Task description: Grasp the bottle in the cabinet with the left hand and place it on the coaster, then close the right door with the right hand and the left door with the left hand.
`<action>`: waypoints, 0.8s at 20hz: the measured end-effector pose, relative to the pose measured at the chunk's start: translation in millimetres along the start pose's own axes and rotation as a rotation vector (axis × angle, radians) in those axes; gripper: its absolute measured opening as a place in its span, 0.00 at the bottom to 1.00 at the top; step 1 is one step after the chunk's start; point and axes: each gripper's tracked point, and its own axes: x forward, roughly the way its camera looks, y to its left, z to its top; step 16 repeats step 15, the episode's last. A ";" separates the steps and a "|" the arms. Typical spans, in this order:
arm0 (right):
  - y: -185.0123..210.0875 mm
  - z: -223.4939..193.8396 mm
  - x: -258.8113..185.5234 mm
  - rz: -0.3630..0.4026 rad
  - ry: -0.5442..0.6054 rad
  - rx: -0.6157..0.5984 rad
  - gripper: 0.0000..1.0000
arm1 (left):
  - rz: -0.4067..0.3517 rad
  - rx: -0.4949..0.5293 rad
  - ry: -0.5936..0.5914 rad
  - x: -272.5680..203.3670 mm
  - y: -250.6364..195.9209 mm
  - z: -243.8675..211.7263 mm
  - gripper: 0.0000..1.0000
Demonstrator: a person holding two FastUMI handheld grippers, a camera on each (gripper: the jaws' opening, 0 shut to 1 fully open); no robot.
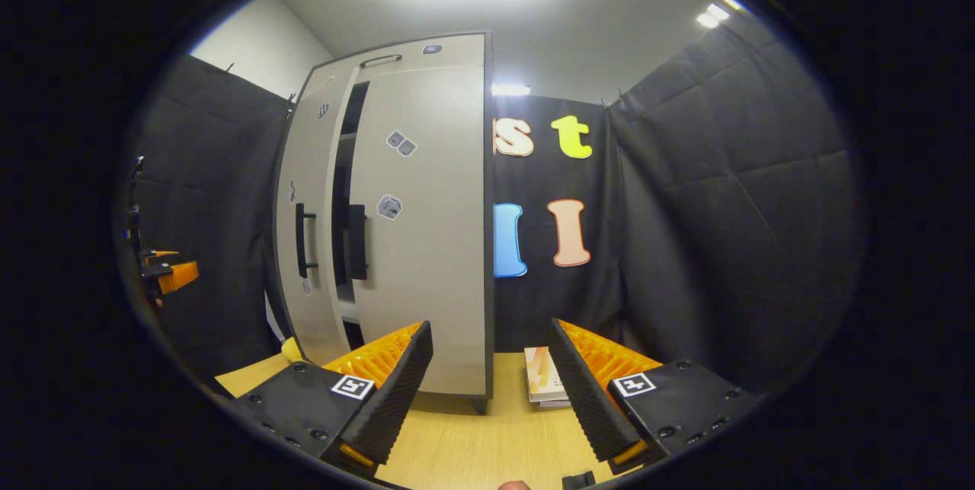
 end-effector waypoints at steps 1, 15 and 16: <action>2.9 1.3 -2.8 -0.001 -0.001 0.000 0.98 | 0.000 0.002 0.000 -5.6 4.2 -1.8 0.86; 20.2 19.1 -62.4 -0.026 -0.044 -0.024 0.98 | 0.035 0.027 -0.021 -73.0 53.5 -4.3 0.87; 20.2 19.1 -62.4 -0.026 -0.044 -0.024 0.98 | 0.035 0.027 -0.021 -73.0 53.5 -4.3 0.87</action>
